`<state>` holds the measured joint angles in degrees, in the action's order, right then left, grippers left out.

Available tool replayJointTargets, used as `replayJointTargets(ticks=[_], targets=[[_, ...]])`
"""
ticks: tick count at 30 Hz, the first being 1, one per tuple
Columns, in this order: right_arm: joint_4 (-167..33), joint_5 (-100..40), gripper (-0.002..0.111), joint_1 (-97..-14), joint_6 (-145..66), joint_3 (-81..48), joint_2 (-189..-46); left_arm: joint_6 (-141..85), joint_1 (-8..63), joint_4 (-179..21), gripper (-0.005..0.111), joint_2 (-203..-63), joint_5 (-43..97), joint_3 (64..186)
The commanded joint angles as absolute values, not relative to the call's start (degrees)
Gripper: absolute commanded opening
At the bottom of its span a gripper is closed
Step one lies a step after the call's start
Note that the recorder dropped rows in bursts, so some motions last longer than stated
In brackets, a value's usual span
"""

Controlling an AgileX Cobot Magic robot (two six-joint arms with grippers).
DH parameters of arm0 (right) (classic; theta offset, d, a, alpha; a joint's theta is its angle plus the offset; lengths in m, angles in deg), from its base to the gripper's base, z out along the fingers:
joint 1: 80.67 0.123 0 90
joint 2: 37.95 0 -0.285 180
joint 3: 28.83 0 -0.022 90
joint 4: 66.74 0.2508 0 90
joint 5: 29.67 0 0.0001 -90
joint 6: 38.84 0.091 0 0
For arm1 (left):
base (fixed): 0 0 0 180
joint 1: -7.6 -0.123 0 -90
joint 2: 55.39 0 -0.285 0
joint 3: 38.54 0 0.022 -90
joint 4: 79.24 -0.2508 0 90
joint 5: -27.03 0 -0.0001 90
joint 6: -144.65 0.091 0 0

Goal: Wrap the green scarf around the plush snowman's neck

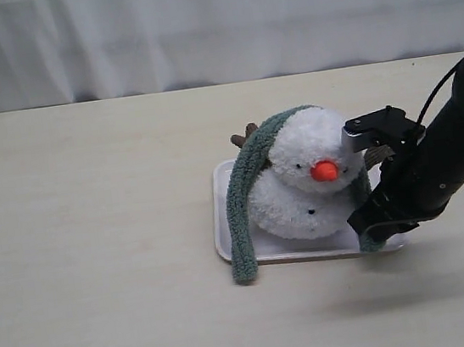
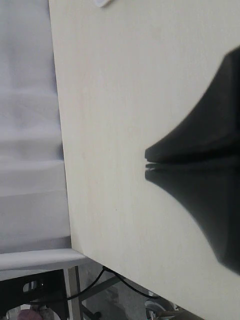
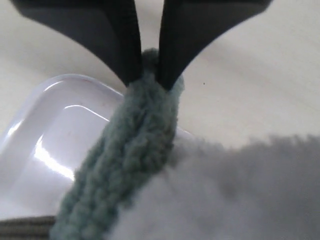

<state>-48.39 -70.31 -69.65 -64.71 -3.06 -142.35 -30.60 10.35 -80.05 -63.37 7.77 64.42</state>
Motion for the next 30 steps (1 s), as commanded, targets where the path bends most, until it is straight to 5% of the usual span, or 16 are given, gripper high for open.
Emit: replayJointTargets(ticks=[1, 6, 21, 24, 30], targets=[[-48.20, -69.84, 0.038, -69.89, -65.26, -2.89, -141.86, -30.88, 10.19, -79.97, 0.000, -63.17, 8.51, 64.25], [-48.20, -69.94, 0.062, -69.89, -65.16, -2.89, -139.92, -30.88, 10.19, -79.97, 0.000, -63.17, 8.51, 64.25], [-47.49, -56.32, 0.062, -69.89, -64.57, -0.86, -138.32, -30.88, 10.19, -79.97, 0.000, -63.17, 8.51, 64.25], [-47.49, -54.82, 0.051, -69.89, -63.27, -0.86, -139.16, -30.88, 10.19, -79.97, 0.000, -63.17, 8.51, 64.25], [-47.49, -55.76, 0.004, -69.89, -63.73, -0.86, -139.16, -30.88, 10.19, -79.97, 0.000, -63.17, 8.51, 64.25]])
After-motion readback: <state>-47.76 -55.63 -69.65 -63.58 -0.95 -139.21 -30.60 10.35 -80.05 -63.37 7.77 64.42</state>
